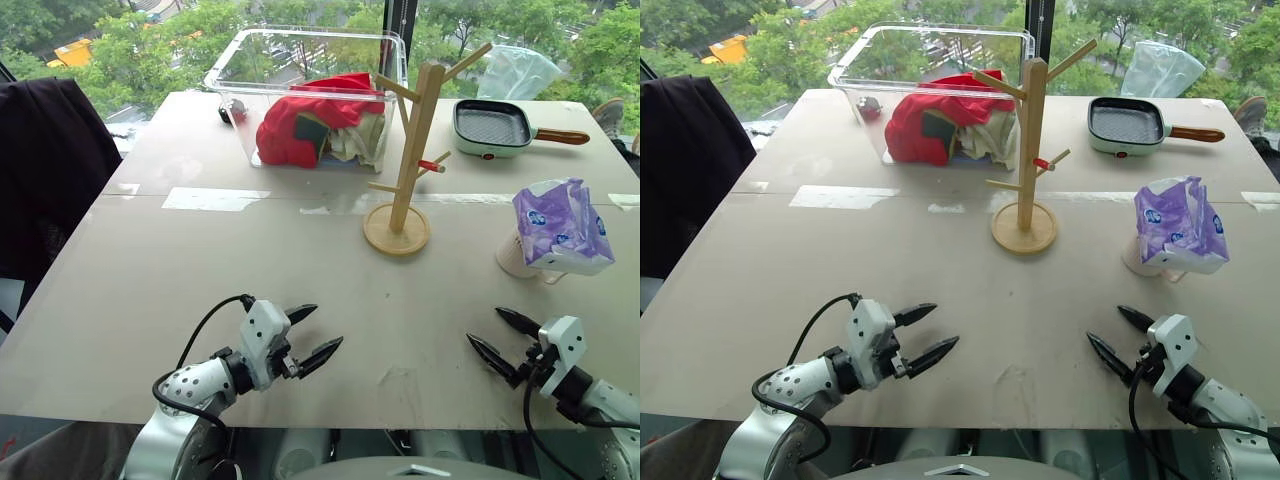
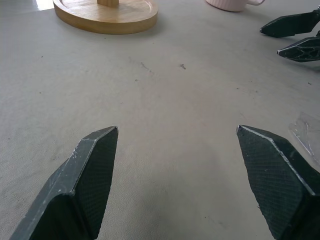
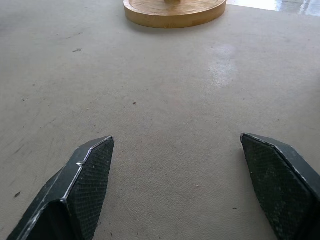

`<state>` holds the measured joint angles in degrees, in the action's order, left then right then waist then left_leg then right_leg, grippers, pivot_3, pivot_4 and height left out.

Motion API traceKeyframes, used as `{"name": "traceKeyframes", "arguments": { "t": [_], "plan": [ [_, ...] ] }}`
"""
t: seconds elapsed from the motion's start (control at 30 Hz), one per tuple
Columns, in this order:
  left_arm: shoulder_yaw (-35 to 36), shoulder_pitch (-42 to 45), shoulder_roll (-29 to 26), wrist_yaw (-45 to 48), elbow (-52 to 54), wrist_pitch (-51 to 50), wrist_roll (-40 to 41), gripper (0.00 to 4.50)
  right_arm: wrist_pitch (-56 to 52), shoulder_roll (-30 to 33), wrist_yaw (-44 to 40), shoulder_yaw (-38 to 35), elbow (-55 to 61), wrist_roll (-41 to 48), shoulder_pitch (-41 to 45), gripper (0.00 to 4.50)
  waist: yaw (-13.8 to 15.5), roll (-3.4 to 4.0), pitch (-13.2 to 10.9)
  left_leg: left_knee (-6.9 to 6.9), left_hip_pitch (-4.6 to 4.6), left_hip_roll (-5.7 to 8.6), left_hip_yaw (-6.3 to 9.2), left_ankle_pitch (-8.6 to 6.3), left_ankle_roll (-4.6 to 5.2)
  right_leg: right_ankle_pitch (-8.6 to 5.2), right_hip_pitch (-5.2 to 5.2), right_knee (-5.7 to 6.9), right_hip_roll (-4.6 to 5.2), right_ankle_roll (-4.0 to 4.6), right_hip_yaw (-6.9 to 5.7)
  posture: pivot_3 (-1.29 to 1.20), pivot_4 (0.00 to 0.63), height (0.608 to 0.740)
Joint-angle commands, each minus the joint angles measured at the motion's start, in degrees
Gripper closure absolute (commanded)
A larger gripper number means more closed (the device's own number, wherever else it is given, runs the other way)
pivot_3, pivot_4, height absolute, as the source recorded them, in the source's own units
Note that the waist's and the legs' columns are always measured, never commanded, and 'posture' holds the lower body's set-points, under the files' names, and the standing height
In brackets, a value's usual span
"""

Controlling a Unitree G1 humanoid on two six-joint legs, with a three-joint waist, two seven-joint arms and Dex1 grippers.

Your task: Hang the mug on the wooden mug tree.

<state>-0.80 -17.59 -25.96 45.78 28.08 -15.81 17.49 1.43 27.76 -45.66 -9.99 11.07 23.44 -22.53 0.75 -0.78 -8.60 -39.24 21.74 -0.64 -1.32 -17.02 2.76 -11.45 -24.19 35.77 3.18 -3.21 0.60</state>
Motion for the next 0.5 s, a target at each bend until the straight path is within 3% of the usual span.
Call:
{"name": "traceKeyframes", "arguments": {
  "t": [0.03,0.5],
  "plan": [
    [-0.5,0.9,0.2,-0.2,0.7,2.4,0.5,0.63,0.8,-0.6,0.8,-1.5,1.2,0.5,-0.7,0.39,0.0,0.00,0.0,0.00,0.00,0.00,0.00,0.00,0.00,0.00,0.00,0.00,0.00,0.00,0.00,0.00,0.150,0.740],
    [-1.6,3.2,-0.2,1.2,-2.0,4.3,2.3,0.63,1.4,-1.1,2.8,-2.0,3.2,0.0,-2.1,0.39,0.0,0.01,0.0,0.00,0.00,-0.01,0.00,0.00,0.00,0.00,0.00,-0.01,-0.01,0.00,0.00,0.00,0.150,0.740]
  ]
}}
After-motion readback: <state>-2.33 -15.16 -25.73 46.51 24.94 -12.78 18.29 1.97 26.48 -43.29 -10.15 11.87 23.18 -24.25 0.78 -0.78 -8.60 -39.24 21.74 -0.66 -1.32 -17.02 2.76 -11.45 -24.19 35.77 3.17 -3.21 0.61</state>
